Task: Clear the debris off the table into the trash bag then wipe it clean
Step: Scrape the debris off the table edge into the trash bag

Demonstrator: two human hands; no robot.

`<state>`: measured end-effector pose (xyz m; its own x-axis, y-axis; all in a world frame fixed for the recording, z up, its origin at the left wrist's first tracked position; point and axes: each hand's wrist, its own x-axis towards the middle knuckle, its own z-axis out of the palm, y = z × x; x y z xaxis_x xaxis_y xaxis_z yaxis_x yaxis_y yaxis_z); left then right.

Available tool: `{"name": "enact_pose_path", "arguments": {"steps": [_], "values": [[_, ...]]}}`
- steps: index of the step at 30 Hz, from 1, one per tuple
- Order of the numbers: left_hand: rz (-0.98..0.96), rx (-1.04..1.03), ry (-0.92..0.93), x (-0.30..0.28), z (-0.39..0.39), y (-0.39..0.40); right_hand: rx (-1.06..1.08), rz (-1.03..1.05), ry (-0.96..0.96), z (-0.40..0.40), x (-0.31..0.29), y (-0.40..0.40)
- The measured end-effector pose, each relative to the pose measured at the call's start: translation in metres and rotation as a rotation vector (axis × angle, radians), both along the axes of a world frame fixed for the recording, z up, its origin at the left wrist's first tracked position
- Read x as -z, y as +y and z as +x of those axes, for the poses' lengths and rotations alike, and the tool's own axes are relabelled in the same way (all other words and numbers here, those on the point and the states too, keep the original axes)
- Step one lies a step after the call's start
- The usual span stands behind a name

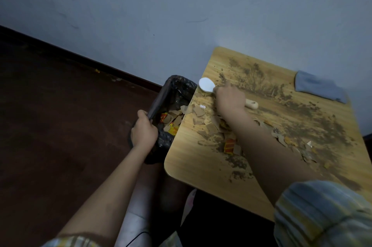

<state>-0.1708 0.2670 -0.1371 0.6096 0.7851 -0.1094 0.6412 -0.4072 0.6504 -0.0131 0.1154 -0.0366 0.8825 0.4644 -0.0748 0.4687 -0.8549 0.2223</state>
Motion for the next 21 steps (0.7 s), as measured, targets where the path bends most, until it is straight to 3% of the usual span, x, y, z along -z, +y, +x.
{"name": "enact_pose_path", "arguments": {"steps": [16, 21], "values": [[0.008, 0.027, 0.002, 0.005, -0.004, -0.005, -0.366, -0.013, -0.065, -0.047, 0.008, -0.004], [-0.007, 0.032, 0.003, 0.005, -0.004, -0.006, -0.224, 0.057, -0.054, -0.040, -0.008, -0.030]]}}
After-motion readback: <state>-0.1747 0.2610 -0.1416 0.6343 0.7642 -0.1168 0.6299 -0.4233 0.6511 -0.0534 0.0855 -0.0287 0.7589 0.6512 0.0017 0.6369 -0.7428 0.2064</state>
